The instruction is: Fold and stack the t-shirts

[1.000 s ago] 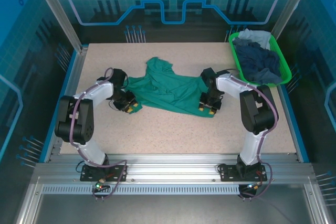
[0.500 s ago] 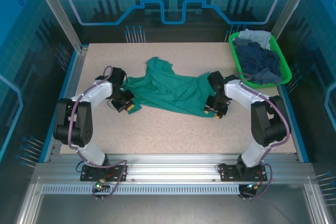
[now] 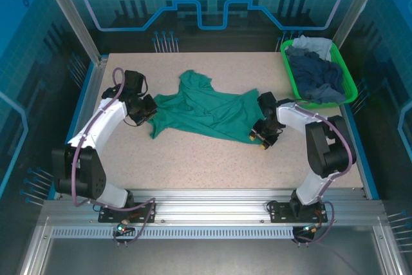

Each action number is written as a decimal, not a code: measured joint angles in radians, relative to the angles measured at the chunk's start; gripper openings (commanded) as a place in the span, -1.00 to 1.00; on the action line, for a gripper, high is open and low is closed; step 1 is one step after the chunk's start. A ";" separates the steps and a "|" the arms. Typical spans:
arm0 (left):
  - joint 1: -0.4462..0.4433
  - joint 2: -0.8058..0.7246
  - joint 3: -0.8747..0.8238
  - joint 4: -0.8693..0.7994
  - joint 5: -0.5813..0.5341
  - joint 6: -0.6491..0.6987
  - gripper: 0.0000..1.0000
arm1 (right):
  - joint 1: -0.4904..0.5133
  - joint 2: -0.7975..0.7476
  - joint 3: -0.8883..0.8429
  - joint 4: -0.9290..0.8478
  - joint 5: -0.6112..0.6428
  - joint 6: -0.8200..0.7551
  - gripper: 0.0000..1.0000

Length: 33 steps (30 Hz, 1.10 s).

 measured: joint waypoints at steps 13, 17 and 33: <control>0.001 -0.100 0.050 -0.036 -0.019 -0.028 -1.00 | -0.002 0.016 0.216 -0.086 0.119 -0.077 -1.00; 0.001 -0.182 0.030 -0.061 -0.019 -0.053 -1.00 | -0.002 -0.037 0.230 -0.149 0.145 -0.129 -1.00; 0.003 -0.513 -0.191 -0.187 -0.009 -0.194 -1.00 | -0.030 -0.164 0.198 -0.333 0.170 -0.261 -0.92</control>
